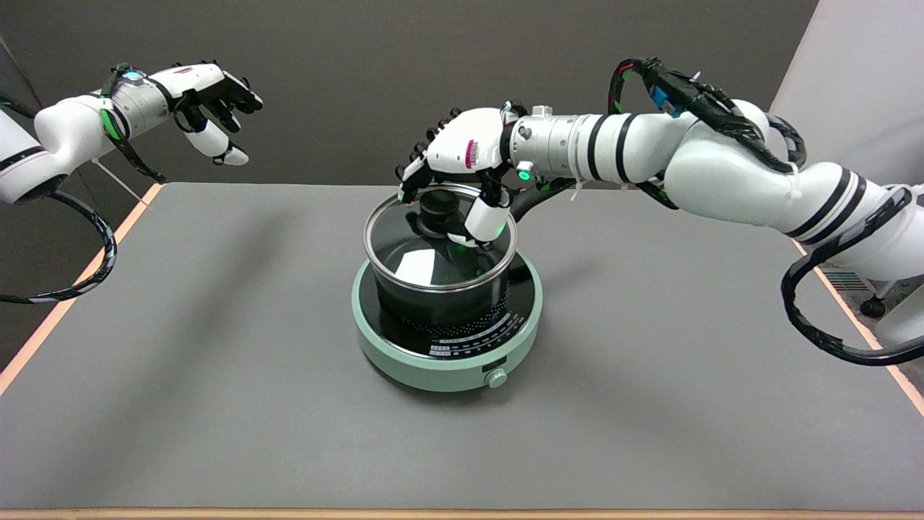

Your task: Pick up the pot lid.

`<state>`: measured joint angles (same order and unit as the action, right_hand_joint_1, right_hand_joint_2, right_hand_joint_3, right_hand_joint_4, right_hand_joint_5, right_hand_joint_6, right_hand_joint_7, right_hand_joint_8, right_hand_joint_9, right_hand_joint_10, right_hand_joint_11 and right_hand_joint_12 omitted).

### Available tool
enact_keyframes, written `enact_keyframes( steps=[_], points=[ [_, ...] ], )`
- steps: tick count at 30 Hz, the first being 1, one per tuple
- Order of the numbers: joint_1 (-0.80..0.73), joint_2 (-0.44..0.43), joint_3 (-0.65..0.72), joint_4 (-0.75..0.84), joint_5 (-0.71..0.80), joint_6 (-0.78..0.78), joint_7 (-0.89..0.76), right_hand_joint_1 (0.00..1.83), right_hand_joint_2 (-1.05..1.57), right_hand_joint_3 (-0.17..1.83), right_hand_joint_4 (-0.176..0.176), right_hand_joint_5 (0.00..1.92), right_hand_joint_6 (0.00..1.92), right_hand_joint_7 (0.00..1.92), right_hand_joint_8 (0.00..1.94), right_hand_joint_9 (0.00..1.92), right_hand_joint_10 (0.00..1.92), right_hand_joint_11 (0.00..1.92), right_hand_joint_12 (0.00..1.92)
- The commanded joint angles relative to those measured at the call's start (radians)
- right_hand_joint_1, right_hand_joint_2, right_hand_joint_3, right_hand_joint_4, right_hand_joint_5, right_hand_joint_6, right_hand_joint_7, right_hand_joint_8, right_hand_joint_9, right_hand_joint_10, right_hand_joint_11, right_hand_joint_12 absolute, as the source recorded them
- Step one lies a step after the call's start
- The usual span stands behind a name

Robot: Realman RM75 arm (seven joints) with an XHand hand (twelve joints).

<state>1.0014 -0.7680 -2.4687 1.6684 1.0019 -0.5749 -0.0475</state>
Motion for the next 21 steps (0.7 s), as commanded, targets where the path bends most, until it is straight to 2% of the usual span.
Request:
enact_keyframes(
  steps=[1,17,18,19,20,21],
  points=[
    [-0.010,-0.007,-0.001,-0.033,-0.009,0.007,0.000,0.88,0.63,0.89,0.111,0.51,0.36,0.58,0.26,0.62,0.45,0.38,0.63],
    [-0.043,0.009,0.056,-0.010,-0.003,0.007,0.000,0.88,0.68,0.82,0.125,0.56,0.46,0.63,0.46,0.68,0.56,0.42,0.66],
    [-0.029,0.013,0.030,0.025,-0.002,-0.002,0.003,0.88,0.68,0.81,0.126,0.56,0.47,0.63,0.47,0.67,0.57,0.42,0.66],
    [0.024,0.032,-0.086,0.161,0.000,-0.037,0.014,0.88,0.68,0.81,0.128,0.57,0.47,0.63,0.47,0.67,0.58,0.42,0.66],
    [-0.049,0.012,0.076,0.000,-0.003,0.003,-0.001,0.88,0.68,0.81,0.129,0.57,0.47,0.64,0.47,0.68,0.59,0.42,0.66],
    [-0.050,0.012,0.081,0.002,-0.003,0.001,-0.002,0.88,0.68,0.81,0.130,0.57,0.47,0.64,0.47,0.68,0.59,0.43,0.67]
  ],
)
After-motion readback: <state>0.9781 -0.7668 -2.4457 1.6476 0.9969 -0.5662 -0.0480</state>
